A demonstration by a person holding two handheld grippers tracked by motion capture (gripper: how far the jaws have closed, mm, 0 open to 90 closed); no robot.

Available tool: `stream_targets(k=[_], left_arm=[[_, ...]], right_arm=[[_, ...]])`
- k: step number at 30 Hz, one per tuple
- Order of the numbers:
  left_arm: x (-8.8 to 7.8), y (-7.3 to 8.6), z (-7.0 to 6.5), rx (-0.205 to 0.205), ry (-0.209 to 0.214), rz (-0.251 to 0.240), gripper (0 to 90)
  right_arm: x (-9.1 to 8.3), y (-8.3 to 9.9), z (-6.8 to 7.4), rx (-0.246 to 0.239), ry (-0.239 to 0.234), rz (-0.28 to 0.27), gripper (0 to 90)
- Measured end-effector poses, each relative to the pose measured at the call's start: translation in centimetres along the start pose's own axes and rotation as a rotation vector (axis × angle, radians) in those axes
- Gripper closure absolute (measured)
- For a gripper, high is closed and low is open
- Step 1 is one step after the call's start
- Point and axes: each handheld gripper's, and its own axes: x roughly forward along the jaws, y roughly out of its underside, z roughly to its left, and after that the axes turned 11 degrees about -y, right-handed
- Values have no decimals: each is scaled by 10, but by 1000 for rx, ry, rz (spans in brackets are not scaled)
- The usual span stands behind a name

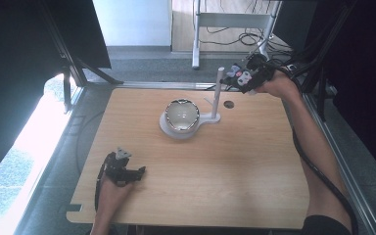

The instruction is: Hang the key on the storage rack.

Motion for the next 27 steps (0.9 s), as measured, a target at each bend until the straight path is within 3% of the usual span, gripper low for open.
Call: stream_targets(k=[9,14,27], left_arm=[[0,0,0,0,0,0,73],[0,0,0,-1,-2,-3,73],[0,0,0,-1,-2,-2,73]], right_arm=[[16,2,19,-10,-75,22,424],[34,9,28,-15,-116,54,421],[77,28,24,-9,-89,82,409]])
